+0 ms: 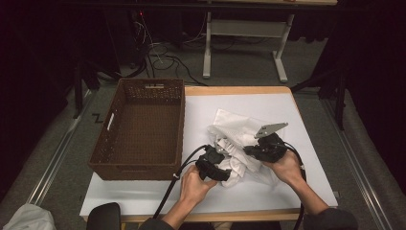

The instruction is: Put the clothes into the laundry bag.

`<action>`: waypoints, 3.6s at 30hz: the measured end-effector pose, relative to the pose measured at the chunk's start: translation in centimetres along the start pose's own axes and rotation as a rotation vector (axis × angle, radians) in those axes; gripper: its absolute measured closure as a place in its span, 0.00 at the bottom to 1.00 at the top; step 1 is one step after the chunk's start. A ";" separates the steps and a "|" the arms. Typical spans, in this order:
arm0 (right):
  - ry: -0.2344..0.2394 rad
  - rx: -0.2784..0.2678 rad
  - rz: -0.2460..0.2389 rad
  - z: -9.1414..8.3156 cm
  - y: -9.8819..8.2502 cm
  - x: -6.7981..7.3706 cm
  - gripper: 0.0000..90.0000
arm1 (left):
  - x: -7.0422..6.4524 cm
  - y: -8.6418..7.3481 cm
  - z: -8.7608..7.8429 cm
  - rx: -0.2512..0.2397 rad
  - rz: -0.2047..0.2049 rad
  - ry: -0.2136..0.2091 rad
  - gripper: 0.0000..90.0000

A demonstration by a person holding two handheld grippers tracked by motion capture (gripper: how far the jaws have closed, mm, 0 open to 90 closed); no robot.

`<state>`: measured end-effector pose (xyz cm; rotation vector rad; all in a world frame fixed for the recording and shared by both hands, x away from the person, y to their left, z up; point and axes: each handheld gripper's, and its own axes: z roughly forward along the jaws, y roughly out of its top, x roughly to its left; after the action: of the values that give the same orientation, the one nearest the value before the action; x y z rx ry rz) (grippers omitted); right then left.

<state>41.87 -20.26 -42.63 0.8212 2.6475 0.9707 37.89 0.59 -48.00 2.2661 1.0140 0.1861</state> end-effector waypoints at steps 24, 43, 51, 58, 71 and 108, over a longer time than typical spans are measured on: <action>-0.009 -0.038 -0.055 -1.3 2.4 0.6 1.00 | 0.7 3.5 -0.8 -0.260 -0.019 -0.093 0.97; -0.004 0.000 -0.019 -0.4 0.1 -0.1 0.99 | 2.2 5.4 3.0 -0.242 -0.066 -0.035 0.82; -0.039 0.014 -0.025 -0.1 -0.1 -0.1 0.94 | 1.9 3.4 0.6 -0.172 -0.036 -0.014 0.63; -0.062 -0.008 -0.014 -0.5 -0.1 0.1 0.86 | 2.3 2.1 -0.4 -0.141 -0.029 0.119 0.63; -0.082 -0.057 -0.049 -1.9 0.4 1.2 0.85 | 4.9 2.9 2.2 -0.036 -0.153 0.217 0.70; -0.093 0.085 -0.038 2.2 -1.1 1.6 0.66 | 4.9 5.0 5.0 0.031 -0.082 0.077 0.61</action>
<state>40.83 -18.88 -45.00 0.8106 2.6294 0.7956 46.21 -0.87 -49.48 2.2553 1.1555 0.2259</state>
